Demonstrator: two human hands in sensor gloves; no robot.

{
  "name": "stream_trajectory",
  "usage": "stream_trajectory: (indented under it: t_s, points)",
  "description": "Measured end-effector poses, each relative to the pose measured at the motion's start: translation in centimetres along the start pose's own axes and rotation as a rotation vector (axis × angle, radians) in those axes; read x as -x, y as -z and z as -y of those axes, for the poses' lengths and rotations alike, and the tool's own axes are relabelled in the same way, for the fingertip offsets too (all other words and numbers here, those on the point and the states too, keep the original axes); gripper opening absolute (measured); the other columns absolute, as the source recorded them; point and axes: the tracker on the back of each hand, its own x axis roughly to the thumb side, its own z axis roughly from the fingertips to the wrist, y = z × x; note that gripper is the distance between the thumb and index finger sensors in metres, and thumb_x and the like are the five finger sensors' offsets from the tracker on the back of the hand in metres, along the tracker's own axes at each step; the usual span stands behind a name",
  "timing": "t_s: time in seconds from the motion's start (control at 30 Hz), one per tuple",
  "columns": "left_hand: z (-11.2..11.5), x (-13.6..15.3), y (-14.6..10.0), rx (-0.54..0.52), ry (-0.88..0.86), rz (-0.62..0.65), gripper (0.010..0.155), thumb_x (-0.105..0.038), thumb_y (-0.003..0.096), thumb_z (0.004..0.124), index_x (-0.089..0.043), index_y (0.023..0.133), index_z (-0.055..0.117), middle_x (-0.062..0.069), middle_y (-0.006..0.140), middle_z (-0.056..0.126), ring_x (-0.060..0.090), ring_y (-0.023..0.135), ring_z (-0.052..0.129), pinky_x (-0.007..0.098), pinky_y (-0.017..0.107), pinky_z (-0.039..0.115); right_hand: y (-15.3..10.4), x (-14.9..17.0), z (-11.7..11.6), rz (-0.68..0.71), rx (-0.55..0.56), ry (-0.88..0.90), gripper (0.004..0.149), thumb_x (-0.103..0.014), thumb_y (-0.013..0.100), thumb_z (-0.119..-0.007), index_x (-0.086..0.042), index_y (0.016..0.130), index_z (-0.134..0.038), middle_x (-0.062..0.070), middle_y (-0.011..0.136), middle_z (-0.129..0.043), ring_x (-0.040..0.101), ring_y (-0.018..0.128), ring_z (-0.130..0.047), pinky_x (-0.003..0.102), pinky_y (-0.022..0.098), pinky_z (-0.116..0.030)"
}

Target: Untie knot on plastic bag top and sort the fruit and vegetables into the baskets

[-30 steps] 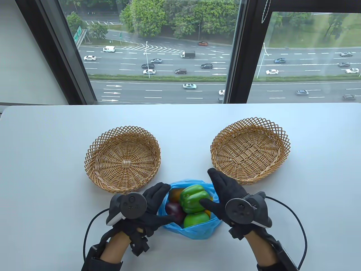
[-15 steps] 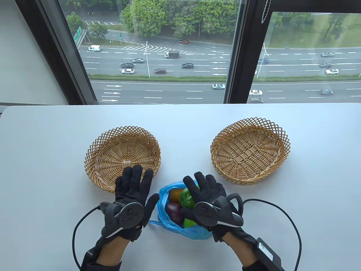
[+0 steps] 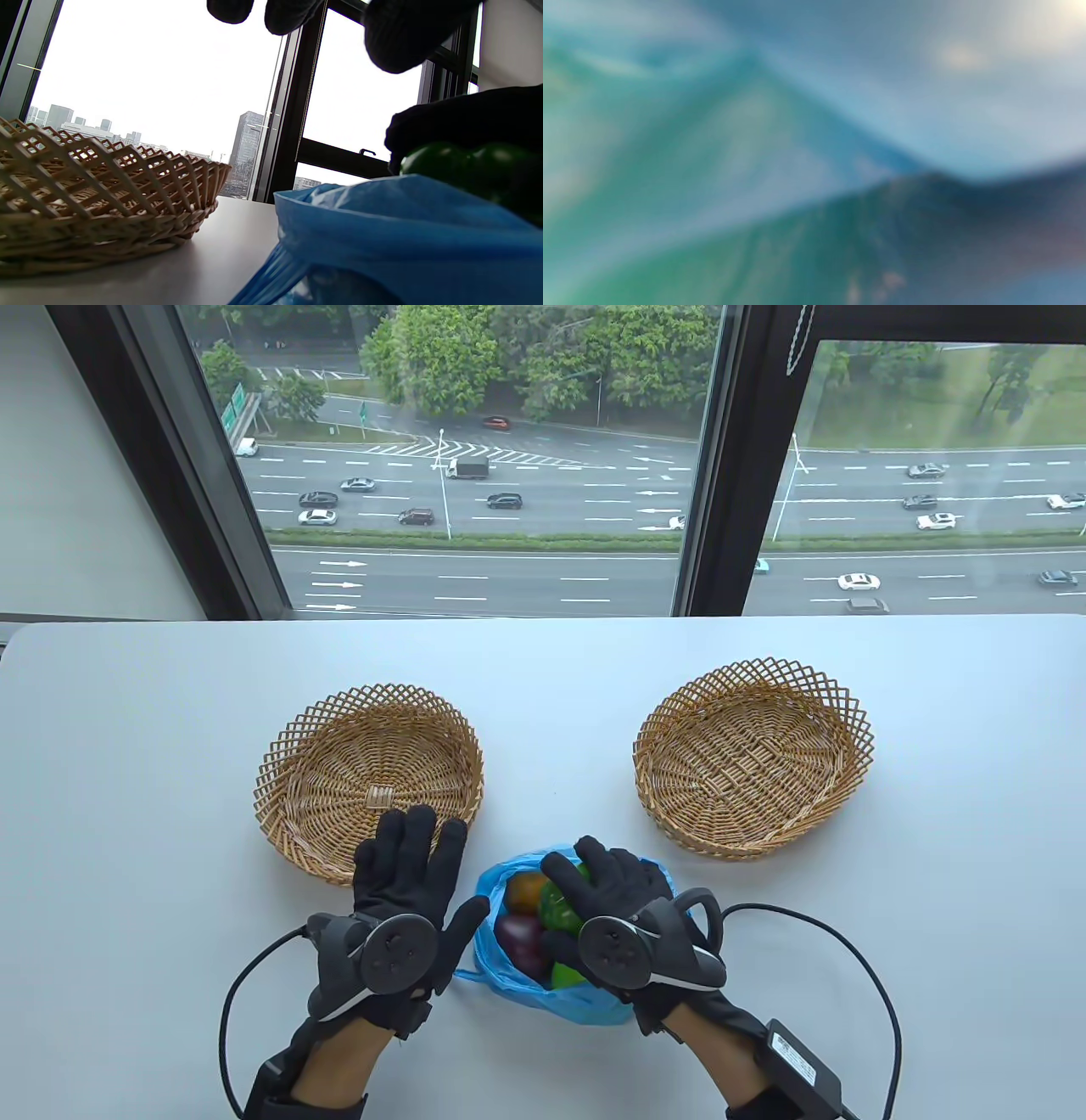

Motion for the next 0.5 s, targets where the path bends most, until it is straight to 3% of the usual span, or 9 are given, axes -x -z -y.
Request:
stream_trajectory:
  t_s: [0.27,0.37,0.5]
  points:
    - [-0.2,-0.4,-0.2,-0.092,-0.174,0.063,0.081,-0.061,0.0466,0.072,-0.022,0.114,0.051,0.016,0.119,0.051,0.048,0.106,0.041,0.066,0.070,0.044,-1.5,-0.3,2.2,0.042,0.192,0.031,0.083,-0.061,0.054,-0.079,-0.016,0.117,-0.049,0.029,0.115,-0.051,0.060,0.093,-0.071,0.073,0.062,-0.061]
    - [0.1,-0.9,-0.3,-0.092,-0.273,0.114,0.093,-0.065,0.0448,0.072,-0.019,0.115,0.032,0.016,0.118,0.051,0.048,0.105,0.046,0.066,0.070,0.047,-2.3,-0.9,2.8,0.093,0.283,0.004,0.084,-0.060,0.052,-0.082,-0.017,0.116,-0.051,0.028,0.115,-0.051,0.061,0.093,-0.070,0.073,0.063,-0.061]
    - [0.5,-1.3,-0.4,-0.077,-0.366,0.160,0.099,-0.070,0.0423,0.069,-0.017,0.114,0.025,0.017,0.117,0.053,0.049,0.103,0.054,0.066,0.070,0.051,-2.9,-1.9,3.3,0.167,0.357,-0.036,0.086,-0.059,0.048,-0.087,-0.017,0.115,-0.053,0.027,0.115,-0.052,0.060,0.094,-0.070,0.071,0.064,-0.061]
